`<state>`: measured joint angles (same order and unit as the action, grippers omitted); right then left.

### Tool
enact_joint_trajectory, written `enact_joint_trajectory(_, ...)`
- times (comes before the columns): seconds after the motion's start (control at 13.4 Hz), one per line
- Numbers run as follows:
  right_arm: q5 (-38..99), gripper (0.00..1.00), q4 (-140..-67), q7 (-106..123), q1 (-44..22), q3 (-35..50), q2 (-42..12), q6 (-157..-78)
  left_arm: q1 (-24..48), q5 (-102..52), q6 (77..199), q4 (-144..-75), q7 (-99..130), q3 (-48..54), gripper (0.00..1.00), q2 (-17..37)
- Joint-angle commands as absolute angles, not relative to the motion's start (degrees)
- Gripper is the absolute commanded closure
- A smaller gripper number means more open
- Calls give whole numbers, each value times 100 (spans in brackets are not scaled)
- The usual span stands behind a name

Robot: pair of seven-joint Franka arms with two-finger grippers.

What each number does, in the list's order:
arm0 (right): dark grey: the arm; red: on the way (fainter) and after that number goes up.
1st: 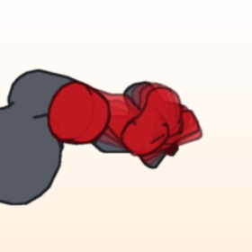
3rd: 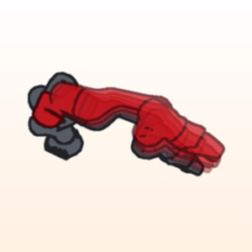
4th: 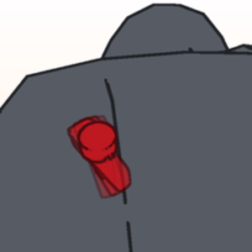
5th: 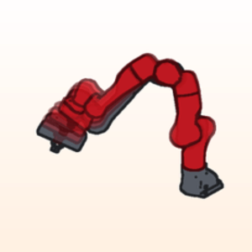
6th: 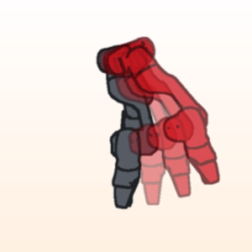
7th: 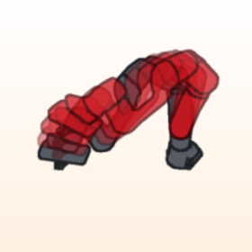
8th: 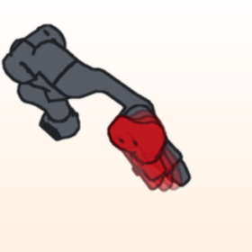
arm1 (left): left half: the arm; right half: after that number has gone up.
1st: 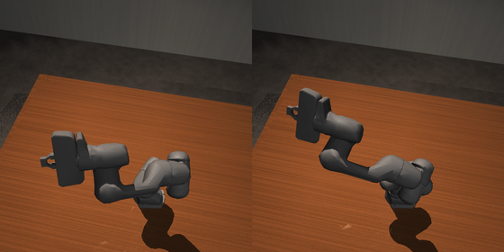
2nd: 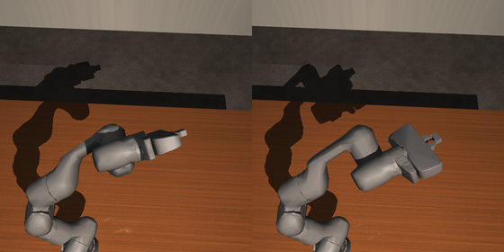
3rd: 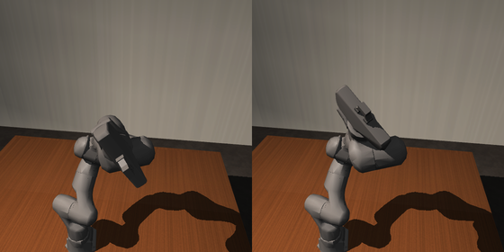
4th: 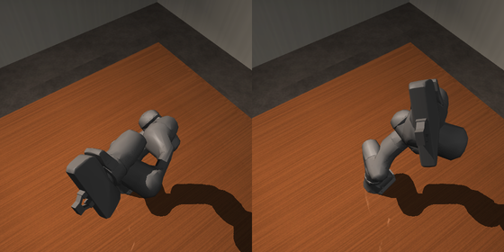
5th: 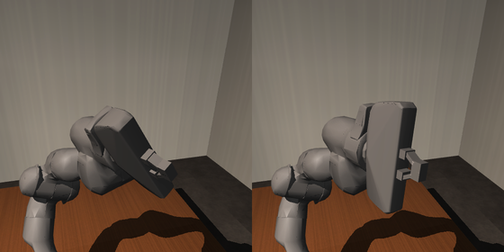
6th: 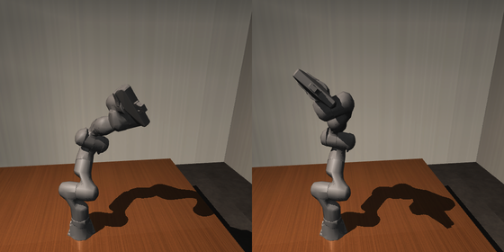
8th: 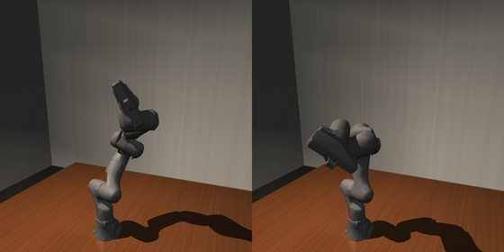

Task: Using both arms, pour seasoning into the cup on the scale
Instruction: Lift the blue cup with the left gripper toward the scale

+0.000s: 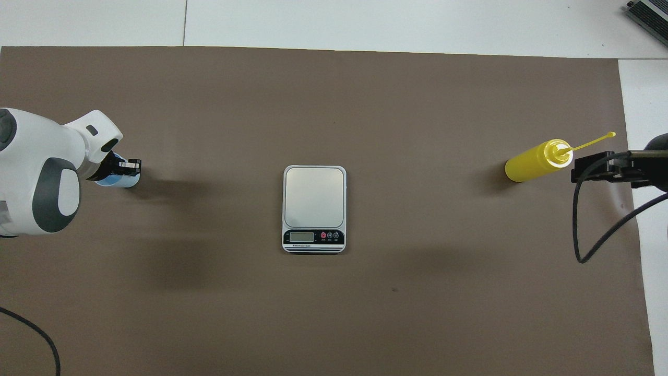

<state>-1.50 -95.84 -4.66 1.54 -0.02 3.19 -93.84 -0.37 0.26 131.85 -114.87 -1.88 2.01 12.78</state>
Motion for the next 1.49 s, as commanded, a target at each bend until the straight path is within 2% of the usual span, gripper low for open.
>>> enact_joint_trajectory(0.0,-79,0,-9536,-457,141,-44,299,-9272,280,-44,13228,-11409,218,149,95,1301)
enact_joint_trajectory(1.12,-88,0,-9536,-457,141,-44,299,-9272,1985,18,13149,-11039,3075,123,97,1353)
enact_joint_trajectory(1.41,-88,0,-9536,-457,141,-35,299,-9272,2442,87,12869,-10741,3751,123,98,1424)
